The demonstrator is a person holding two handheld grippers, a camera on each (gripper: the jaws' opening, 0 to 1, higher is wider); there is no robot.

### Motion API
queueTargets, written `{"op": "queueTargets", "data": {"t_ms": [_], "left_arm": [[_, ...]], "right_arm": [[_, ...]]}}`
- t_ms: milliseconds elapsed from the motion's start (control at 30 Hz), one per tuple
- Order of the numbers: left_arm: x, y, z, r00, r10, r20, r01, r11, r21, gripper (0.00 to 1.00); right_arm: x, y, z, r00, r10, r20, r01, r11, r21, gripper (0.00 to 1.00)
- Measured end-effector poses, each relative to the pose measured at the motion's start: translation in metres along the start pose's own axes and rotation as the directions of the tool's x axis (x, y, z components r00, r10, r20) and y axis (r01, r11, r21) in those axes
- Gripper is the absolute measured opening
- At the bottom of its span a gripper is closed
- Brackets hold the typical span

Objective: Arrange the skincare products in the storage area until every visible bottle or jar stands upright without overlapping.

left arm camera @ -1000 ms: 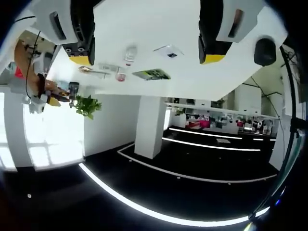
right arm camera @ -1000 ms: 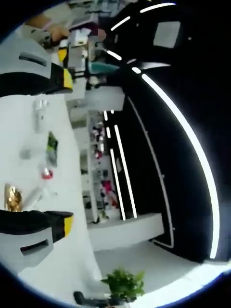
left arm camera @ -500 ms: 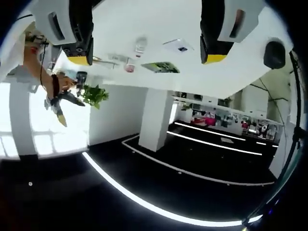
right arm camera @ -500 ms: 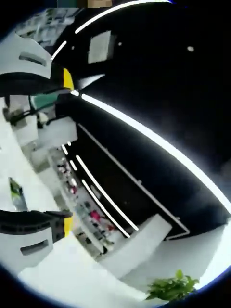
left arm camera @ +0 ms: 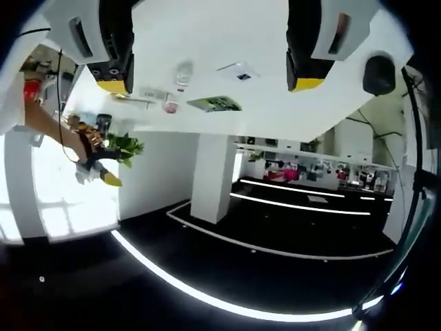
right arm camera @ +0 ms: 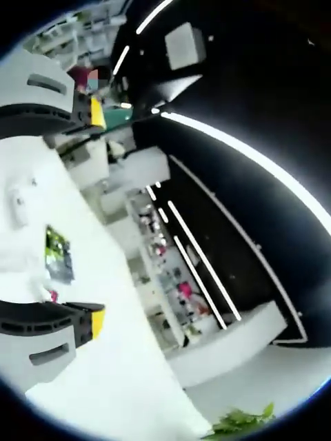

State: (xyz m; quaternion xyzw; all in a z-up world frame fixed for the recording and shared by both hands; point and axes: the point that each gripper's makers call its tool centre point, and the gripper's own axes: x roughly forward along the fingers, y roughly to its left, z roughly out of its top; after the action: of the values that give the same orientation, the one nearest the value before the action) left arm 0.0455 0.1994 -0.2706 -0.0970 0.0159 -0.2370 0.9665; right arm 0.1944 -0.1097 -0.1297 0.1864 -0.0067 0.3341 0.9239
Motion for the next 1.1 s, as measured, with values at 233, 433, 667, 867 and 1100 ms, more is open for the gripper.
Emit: {"op": "queueTargets", "data": {"t_ms": [233, 433, 667, 867, 1100], "left_arm": [[-0.001, -0.001, -0.003, 1.000, -0.009, -0.012, 0.009, 1.000, 0.005, 0.94], [0.001, -0.001, -0.005, 1.000, 0.006, -0.013, -0.006, 1.000, 0.024, 0.95], [0.003, -0.014, 0.007, 0.998, -0.021, 0.066, 0.021, 1.000, 0.013, 0.97], [0.006, -0.022, 0.002, 0.998, -0.063, 0.025, 0.063, 0.998, -0.007, 1.00], [0.008, -0.016, -0.005, 1.000, -0.025, -0.015, 0.026, 0.999, 0.038, 1.00]], "right_arm": [[0.025, -0.027, -0.036, 0.984, -0.071, -0.165, 0.079, 0.996, 0.040, 1.00], [0.039, -0.051, -0.073, 0.903, -0.133, -0.409, 0.170, 0.984, 0.056, 0.91], [0.061, -0.077, -0.088, 0.841, -0.222, -0.494, 0.251, 0.968, -0.007, 0.93], [0.072, -0.095, -0.102, 0.777, -0.272, -0.567, 0.347, 0.938, 0.025, 0.92], [0.074, -0.124, -0.127, 0.646, -0.374, -0.666, 0.491, 0.871, -0.013, 0.83]]}}
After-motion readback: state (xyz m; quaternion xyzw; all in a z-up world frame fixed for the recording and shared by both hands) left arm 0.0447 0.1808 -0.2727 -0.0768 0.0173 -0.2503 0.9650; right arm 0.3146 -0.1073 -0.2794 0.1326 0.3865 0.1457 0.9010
